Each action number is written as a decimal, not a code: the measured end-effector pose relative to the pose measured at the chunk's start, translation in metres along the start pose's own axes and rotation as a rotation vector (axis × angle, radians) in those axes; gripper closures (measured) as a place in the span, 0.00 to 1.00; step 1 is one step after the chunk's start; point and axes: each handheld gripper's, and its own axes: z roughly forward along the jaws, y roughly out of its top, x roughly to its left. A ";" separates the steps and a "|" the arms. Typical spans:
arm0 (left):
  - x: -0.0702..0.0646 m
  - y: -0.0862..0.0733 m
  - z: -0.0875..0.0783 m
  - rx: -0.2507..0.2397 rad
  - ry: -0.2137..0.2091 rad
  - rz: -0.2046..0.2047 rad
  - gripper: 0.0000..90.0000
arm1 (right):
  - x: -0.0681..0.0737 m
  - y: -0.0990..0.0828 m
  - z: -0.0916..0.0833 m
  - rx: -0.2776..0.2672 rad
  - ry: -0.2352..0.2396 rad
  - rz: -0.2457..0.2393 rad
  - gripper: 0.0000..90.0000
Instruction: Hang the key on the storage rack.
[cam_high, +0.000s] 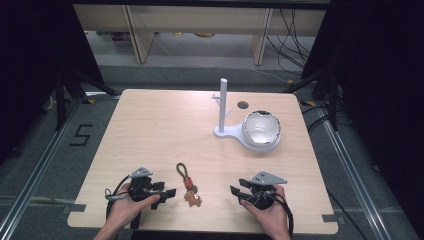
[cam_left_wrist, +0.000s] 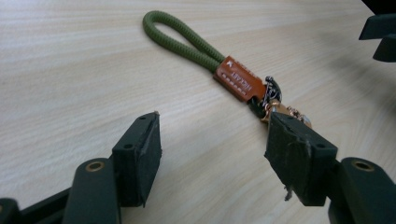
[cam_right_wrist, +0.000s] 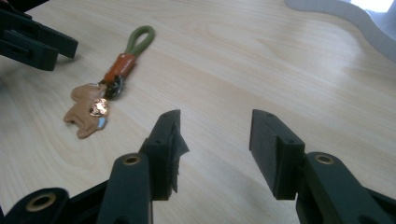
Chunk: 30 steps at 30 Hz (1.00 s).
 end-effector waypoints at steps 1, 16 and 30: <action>-0.002 0.003 0.001 0.001 0.005 0.001 0.38 | -0.002 0.000 0.000 0.005 -0.001 0.005 0.60; -0.016 0.038 0.015 0.122 0.082 -0.001 0.38 | -0.003 0.007 -0.008 0.070 -0.044 0.068 0.60; -0.021 0.064 0.037 0.287 0.143 -0.039 0.38 | 0.001 0.011 -0.008 0.096 -0.050 0.086 0.60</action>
